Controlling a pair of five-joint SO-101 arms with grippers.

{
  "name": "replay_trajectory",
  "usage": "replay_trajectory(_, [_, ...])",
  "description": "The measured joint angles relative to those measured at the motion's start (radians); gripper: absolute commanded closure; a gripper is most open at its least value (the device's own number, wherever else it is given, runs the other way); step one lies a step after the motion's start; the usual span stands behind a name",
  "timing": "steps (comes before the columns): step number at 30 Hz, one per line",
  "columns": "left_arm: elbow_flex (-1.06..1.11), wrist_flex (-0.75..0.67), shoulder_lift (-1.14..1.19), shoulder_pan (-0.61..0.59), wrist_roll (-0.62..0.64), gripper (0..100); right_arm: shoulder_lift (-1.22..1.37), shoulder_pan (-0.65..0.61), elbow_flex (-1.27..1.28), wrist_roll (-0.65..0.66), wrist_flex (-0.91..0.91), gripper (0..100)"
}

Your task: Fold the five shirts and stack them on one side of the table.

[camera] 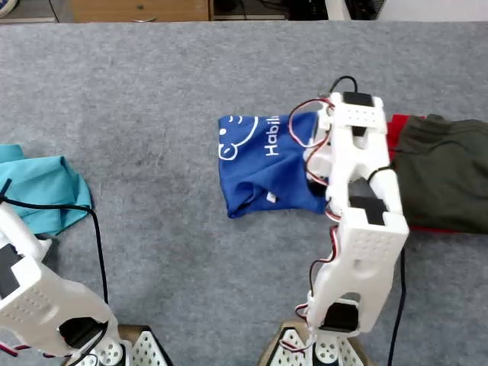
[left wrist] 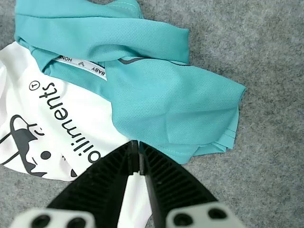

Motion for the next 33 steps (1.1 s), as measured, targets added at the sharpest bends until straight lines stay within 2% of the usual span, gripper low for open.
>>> replay_trajectory(5, [0.000, 0.000, 0.000, 0.000, 0.000, 98, 0.002, 0.071, -0.021, 0.095, 0.021, 99.6])
replay_trajectory(10, [0.000, 0.000, 0.000, 0.000, 0.000, 98, 0.002, 0.157, -0.143, 0.265, 0.057, 99.6])
replay_trajectory(15, [0.000, 0.000, 0.000, 0.000, 0.000, 98, 0.002, 0.175, -0.199, 0.405, 0.114, 99.2])
replay_trajectory(17, [0.000, 0.000, 0.000, 0.000, 0.000, 98, 0.002, 0.172, -0.203, 0.388, 0.144, 96.7])
replay_trajectory(21, [0.000, 0.000, 0.000, 0.000, 0.000, 98, 0.002, 0.127, -0.196, 0.267, 0.166, 88.2])
replay_trajectory(25, [0.000, 0.000, 0.000, 0.000, 0.000, 98, 0.002, 0.083, -0.160, 0.161, 0.166, 88.2])
replay_trajectory(33, [0.000, 0.000, 0.000, 0.000, 0.000, 98, 0.002, 0.018, -0.135, 0.092, 0.166, 88.2])
